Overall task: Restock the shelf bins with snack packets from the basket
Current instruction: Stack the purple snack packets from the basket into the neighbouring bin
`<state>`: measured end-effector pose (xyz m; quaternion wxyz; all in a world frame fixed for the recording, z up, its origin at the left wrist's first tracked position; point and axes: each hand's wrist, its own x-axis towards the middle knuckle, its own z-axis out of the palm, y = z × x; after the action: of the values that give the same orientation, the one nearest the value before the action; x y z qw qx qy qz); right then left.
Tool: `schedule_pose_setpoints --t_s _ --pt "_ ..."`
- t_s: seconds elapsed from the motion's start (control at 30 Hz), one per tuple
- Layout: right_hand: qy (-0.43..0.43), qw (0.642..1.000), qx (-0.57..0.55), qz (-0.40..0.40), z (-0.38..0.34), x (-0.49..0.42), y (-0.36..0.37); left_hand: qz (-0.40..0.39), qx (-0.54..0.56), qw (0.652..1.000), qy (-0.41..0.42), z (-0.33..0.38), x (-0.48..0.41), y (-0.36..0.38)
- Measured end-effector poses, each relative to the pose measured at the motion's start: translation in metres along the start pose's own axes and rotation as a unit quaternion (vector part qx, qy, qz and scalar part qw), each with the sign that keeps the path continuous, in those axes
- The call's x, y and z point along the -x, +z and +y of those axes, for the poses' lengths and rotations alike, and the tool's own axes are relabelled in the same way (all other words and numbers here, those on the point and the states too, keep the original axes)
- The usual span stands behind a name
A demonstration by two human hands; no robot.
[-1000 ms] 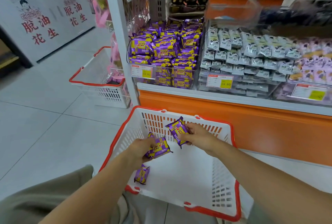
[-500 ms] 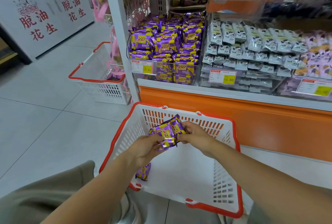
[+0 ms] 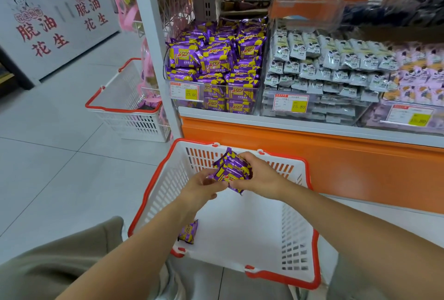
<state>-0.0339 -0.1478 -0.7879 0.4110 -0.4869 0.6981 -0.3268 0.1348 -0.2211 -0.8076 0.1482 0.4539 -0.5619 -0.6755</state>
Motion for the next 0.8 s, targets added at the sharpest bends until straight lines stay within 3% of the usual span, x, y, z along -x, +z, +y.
schedule_pose_setpoints --t_s 0.1,0.17,0.27,0.37,0.57,0.8 --pt "-0.009 0.999 0.048 -0.015 -0.006 0.006 -0.01 0.017 -0.02 0.997 0.067 0.008 0.005 -0.002" --pt "-0.011 0.996 0.081 -0.029 -0.01 0.009 -0.017 -0.013 -0.079 0.986 0.148 0.011 0.008 -0.005" --pt "-0.039 0.989 0.137 -0.045 -0.021 0.009 -0.028 -0.053 -0.205 0.948 0.238 0.023 0.012 -0.007" --pt "-0.074 0.979 0.184 -0.045 -0.039 0.007 -0.039 -0.029 -0.301 0.904 0.304 0.045 0.014 -0.005" --pt "-0.112 0.98 0.162 -0.026 -0.069 0.013 -0.061 0.01 -0.425 0.845 0.323 0.09 0.02 -0.003" --pt "-0.184 0.971 0.142 0.048 -0.096 0.02 -0.09 0.044 -0.431 0.843 0.319 0.15 0.029 0.002"
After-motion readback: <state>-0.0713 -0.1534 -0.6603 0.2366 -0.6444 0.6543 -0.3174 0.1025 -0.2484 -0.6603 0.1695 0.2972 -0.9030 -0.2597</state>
